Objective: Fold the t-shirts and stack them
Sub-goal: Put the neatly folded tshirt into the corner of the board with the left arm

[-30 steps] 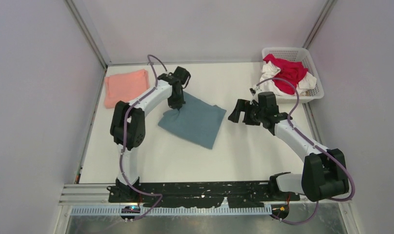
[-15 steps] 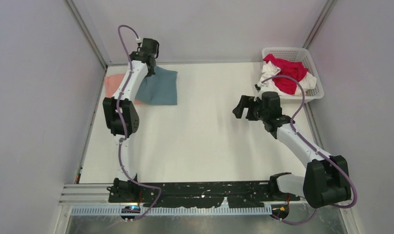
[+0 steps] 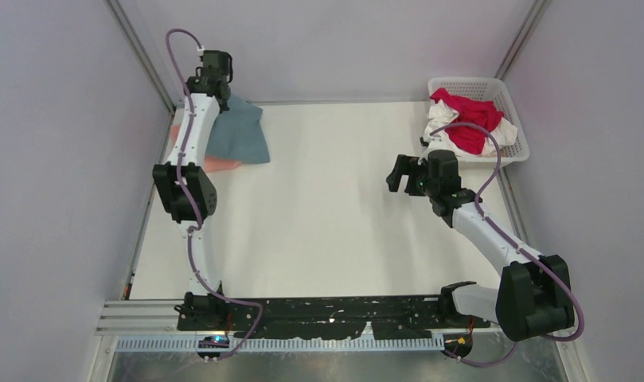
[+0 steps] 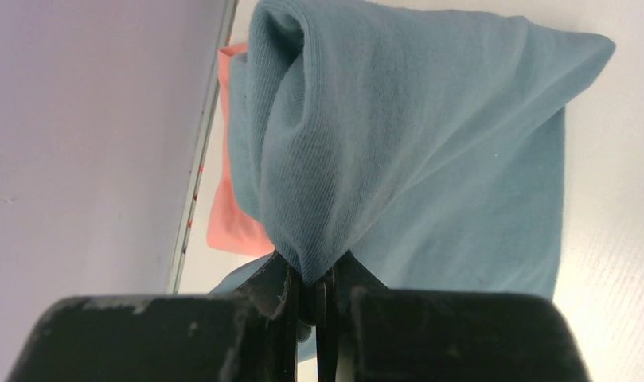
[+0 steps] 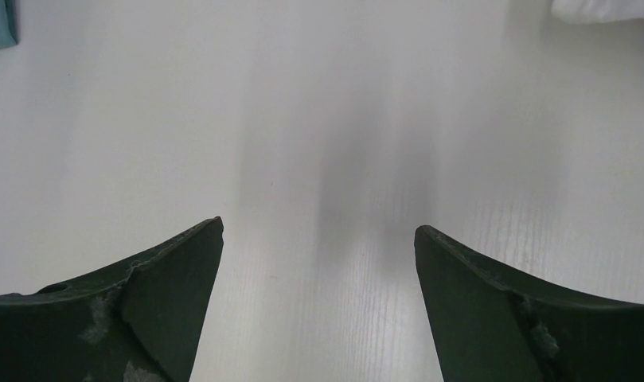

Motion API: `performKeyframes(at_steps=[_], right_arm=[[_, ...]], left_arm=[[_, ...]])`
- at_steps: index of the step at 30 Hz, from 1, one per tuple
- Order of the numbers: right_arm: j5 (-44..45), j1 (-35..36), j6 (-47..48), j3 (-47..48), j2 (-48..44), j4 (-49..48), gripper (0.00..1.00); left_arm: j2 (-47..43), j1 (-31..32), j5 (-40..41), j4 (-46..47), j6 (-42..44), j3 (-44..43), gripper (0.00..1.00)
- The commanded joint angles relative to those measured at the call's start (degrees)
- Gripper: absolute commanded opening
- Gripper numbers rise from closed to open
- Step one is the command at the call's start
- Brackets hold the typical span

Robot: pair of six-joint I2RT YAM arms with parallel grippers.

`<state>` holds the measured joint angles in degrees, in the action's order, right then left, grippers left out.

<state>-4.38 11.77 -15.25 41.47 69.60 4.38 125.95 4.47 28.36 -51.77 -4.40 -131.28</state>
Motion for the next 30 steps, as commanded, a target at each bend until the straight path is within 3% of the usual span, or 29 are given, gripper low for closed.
performKeyframes(at_steps=[1, 7, 18, 24, 30], right_arm=[[1.66, -0.25, 0.92, 0.08, -1.98, -1.4, 0.95], [1.81, -0.26, 0.87, 0.09, -2.34, -1.03, 0.95], [2.16, -0.26, 1.09, 0.06, -2.77, -0.12, 0.95], [2.54, -0.26, 1.18, 0.19, -2.67, 0.53, 0.95], [3.86, -0.26, 1.5, 0.91, -1.57, 1.56, 0.95]], left_arm=[[-9.21, -0.68, -2.53, 3.98, 2.78, -3.11, 0.0], [-11.26, -0.66, -8.46, 3.14, 2.46, -2.64, 0.0], [-12.52, -1.27, -7.78, 0.18, 0.77, -2.56, 0.0], [-10.11, -5.07, -9.24, 0.02, -0.19, -2.67, 0.0], [-5.22, -11.15, -15.7, 1.82, 0.7, -3.1, 0.0]])
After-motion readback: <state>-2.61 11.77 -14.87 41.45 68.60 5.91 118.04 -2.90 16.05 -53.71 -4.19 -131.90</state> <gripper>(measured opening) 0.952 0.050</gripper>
